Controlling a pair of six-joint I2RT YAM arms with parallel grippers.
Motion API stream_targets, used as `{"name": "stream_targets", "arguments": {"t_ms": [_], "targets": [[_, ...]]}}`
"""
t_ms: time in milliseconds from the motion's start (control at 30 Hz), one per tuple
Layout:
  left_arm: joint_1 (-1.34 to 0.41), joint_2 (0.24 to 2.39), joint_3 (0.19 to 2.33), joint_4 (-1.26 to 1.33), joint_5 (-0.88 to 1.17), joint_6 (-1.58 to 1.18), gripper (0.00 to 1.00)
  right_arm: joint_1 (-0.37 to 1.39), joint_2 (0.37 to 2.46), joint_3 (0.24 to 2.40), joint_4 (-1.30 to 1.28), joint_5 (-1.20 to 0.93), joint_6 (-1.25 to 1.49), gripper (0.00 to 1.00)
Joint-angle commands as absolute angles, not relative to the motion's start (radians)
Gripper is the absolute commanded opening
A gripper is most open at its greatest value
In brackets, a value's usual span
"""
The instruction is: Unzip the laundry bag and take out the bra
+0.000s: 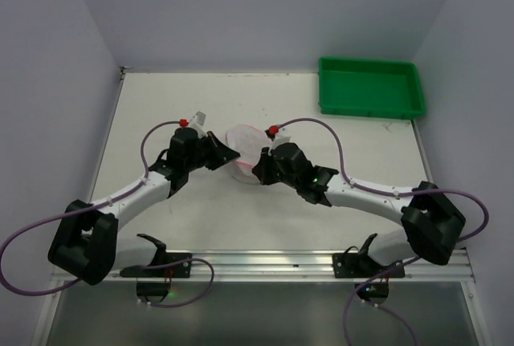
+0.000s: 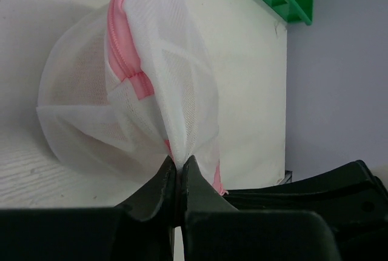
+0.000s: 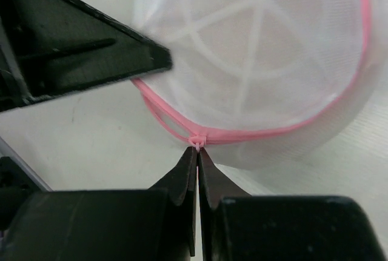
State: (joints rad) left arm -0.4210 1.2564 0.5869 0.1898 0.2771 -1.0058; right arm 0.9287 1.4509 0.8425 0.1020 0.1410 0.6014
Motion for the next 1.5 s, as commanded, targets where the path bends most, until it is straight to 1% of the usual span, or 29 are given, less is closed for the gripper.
{"name": "stream_targets", "arguments": {"t_ms": [0, 67, 133, 167, 200, 300, 333, 367, 400, 433, 467, 533, 567, 600, 633, 667, 733, 767, 933, 1033, 1067, 1133, 1167, 1233, 1267, 1333, 1367, 1433, 1467], "targets": [[-0.390, 1.288, 0.724, 0.080, 0.248, -0.813, 0.00, 0.842, 1.329, 0.740, 0.100, 0.177, 0.522, 0.00], [-0.359, 1.334, 0.782, 0.058, 0.346, -0.694, 0.00, 0.752, 1.263, 0.677, 0.078, 0.150, 0.496, 0.00], [-0.342, 1.412, 0.836, -0.006, 0.435, -0.556, 0.00, 0.712, 1.202, 0.643, 0.072, 0.150, 0.436, 0.00], [-0.342, 1.439, 0.901, -0.064, 0.455, -0.514, 0.00, 0.697, 1.189, 0.628, 0.066, 0.150, 0.416, 0.00], [-0.342, 1.492, 0.928, -0.122, 0.477, -0.474, 0.00, 0.696, 1.180, 0.627, 0.060, 0.140, 0.376, 0.00], [-0.341, 1.554, 1.011, -0.161, 0.593, -0.373, 0.00, 0.696, 1.190, 0.660, 0.037, 0.085, 0.356, 0.00], [-0.339, 1.587, 1.032, -0.172, 0.621, -0.336, 0.01, 0.699, 1.199, 0.667, 0.040, 0.028, 0.368, 0.00], [-0.337, 1.600, 1.076, -0.187, 0.630, -0.324, 0.05, 0.712, 1.222, 0.678, 0.060, 0.011, 0.380, 0.00], [-0.337, 1.620, 1.097, -0.221, 0.624, -0.312, 0.15, 0.721, 1.233, 0.686, 0.072, 0.005, 0.411, 0.00], [-0.331, 1.623, 1.117, -0.233, 0.597, -0.304, 0.20, 0.732, 1.244, 0.695, 0.080, 0.005, 0.432, 0.00], [-0.325, 1.623, 1.143, -0.239, 0.582, -0.311, 0.37, 0.758, 1.256, 0.719, 0.098, 0.005, 0.451, 0.00], [-0.305, 1.600, 1.150, -0.227, 0.557, -0.366, 0.57, 0.791, 1.296, 0.750, 0.113, 0.006, 0.515, 0.00], [-0.301, 1.588, 1.146, -0.219, 0.546, -0.386, 0.75, 0.826, 1.313, 0.790, 0.133, 0.005, 0.532, 0.00], [-0.298, 1.550, 1.135, -0.198, 0.528, -0.411, 0.87, 0.845, 1.348, 0.814, 0.138, 0.008, 0.561, 0.00], [-0.298, 1.524, 1.115, -0.187, 0.458, -0.475, 0.97, 0.863, 1.367, 0.837, 0.140, 0.023, 0.577, 0.00], [-0.298, 1.497, 1.064, -0.173, 0.440, -0.504, 1.00, 0.894, 1.387, 0.880, 0.156, 0.046, 0.590, 0.00], [-0.298, 1.418, 1.016, -0.178, 0.387, -0.587, 1.00, 0.914, 1.442, 0.922, 0.172, 0.058, 0.633, 0.00], [-0.299, 1.389, 0.959, -0.186, 0.320, -0.610, 1.00, 0.925, 1.460, 0.957, 0.181, 0.064, 0.650, 0.00], [-0.334, 1.195, 0.778, -0.138, 0.229, -0.750, 1.00, 0.936, 1.548, 1.031, 0.192, 0.087, 0.681, 0.00], [-0.354, 1.172, 0.712, -0.084, 0.239, -0.802, 0.93, 0.942, 1.577, 1.048, 0.193, 0.078, 0.678, 0.00], [-0.357, 1.177, 0.706, -0.068, 0.239, -0.805, 0.87, 0.943, 1.583, 1.048, 0.192, 0.077, 0.678, 0.00], [-0.360, 1.196, 0.707, -0.052, 0.250, -0.816, 0.80, 0.945, 1.583, 1.043, 0.192, 0.075, 0.677, 0.00], [-0.360, 1.203, 0.707, -0.042, 0.256, -0.821, 0.72, 0.948, 1.577, 1.036, 0.187, 0.077, 0.673, 0.00], [-0.365, 1.219, 0.707, 0.020, 0.267, -0.837, 0.61, 0.950, 1.566, 1.026, 0.183, 0.084, 0.666, 0.00], [-0.367, 1.226, 0.709, 0.034, 0.270, -0.841, 0.49, 0.950, 1.560, 1.011, 0.183, 0.090, 0.666, 0.00], [-0.371, 1.249, 0.713, 0.067, 0.282, -0.848, 0.39, 0.950, 1.543, 0.999, 0.183, 0.095, 0.660, 0.00], [-0.371, 1.253, 0.713, 0.078, 0.297, -0.850, 0.32, 0.950, 1.540, 0.991, 0.180, 0.094, 0.658, 0.00], [-0.376, 1.267, 0.712, 0.123, 0.325, -0.854, 0.25, 0.950, 1.536, 0.983, 0.181, 0.087, 0.652, 0.00], [-0.377, 1.272, 0.709, 0.144, 0.331, -0.856, 0.15, 0.950, 1.532, 0.980, 0.181, 0.084, 0.649, 0.00]]}}
